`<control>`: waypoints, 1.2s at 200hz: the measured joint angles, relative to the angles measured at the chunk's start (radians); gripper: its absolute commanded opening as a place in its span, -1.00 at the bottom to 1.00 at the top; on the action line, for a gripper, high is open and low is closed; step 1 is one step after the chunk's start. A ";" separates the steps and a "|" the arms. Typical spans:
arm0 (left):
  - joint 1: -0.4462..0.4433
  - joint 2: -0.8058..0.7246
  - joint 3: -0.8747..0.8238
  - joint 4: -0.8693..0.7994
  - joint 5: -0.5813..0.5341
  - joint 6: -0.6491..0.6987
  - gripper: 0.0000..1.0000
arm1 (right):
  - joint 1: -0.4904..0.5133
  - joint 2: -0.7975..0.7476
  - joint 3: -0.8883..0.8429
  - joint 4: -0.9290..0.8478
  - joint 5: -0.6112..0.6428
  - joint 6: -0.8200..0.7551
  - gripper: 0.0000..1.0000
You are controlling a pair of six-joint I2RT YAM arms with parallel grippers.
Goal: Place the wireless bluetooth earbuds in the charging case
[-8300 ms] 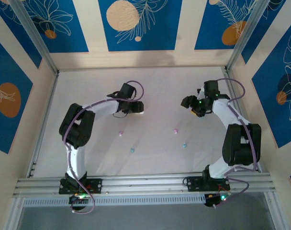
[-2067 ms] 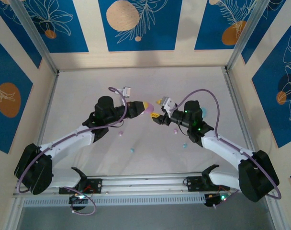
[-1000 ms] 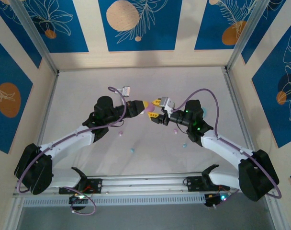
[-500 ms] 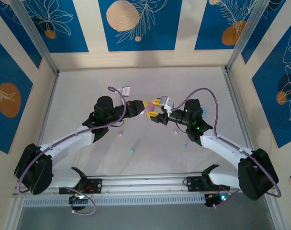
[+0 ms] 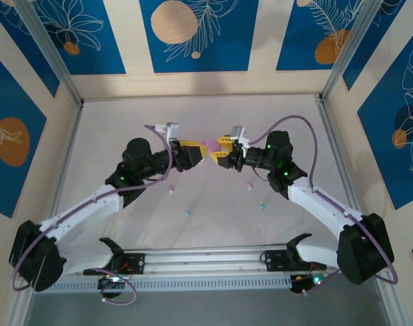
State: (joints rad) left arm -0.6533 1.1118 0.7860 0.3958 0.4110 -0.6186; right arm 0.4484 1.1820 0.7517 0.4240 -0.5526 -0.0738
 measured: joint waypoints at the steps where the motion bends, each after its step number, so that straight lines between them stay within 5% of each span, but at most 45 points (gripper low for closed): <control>1: 0.000 -0.004 -0.001 -0.001 -0.002 0.006 0.35 | 0.000 0.000 0.001 -0.002 -0.003 0.001 -0.27; 37: 0.000 -0.181 -0.092 -0.011 -0.014 0.371 0.35 | -0.022 0.008 0.064 -0.105 -0.153 0.020 -0.27; 75: 0.000 -0.159 -0.095 -0.085 0.089 0.599 0.34 | -0.023 0.019 0.103 -0.189 -0.259 0.012 -0.27; 240: 0.000 -0.025 -0.050 -0.044 0.269 0.599 0.04 | 0.010 0.085 0.261 -0.539 -0.347 -0.301 -0.26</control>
State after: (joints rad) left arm -0.6533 1.0866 0.7364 0.3515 0.6796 -0.0200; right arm 0.4580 1.2671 1.0130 -0.1154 -0.8993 -0.3748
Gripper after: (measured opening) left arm 0.546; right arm 0.374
